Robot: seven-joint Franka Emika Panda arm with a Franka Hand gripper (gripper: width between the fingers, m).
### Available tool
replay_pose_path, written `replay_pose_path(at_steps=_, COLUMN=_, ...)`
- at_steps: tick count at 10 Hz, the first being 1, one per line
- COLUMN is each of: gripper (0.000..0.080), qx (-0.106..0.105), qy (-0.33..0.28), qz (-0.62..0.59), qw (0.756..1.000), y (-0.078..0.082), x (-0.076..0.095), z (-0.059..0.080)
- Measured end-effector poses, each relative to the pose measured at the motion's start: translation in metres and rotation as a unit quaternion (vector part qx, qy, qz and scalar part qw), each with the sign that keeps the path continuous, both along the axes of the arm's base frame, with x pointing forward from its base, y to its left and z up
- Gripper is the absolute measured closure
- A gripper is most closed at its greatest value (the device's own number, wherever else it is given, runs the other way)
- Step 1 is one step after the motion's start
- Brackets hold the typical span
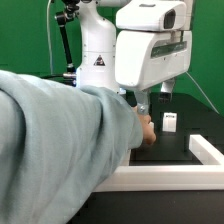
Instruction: Assemble square table
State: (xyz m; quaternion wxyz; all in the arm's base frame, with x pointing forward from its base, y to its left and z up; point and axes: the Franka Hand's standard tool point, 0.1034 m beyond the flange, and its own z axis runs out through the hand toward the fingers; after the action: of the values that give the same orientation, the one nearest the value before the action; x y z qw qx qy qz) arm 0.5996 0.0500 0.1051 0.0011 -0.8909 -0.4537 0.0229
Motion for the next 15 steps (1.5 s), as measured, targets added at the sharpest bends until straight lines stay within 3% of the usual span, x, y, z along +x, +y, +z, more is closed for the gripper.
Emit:
replay_pose_path(at_steps=11, gripper=0.0150, qx=0.000, qy=0.001, qz=0.000, qw=1.000, y=0.000, x=0.000, z=0.000)
replay_pose_path(at_steps=13, gripper=0.0150, qx=0.000, qy=-0.049, qz=0.095, qw=0.994, y=-0.005, x=-0.009, z=0.004)
replay_pose_path(at_steps=15, gripper=0.0150, qx=-0.008, qy=-0.051, qz=0.152, qw=0.987, y=-0.011, x=-0.019, z=0.002)
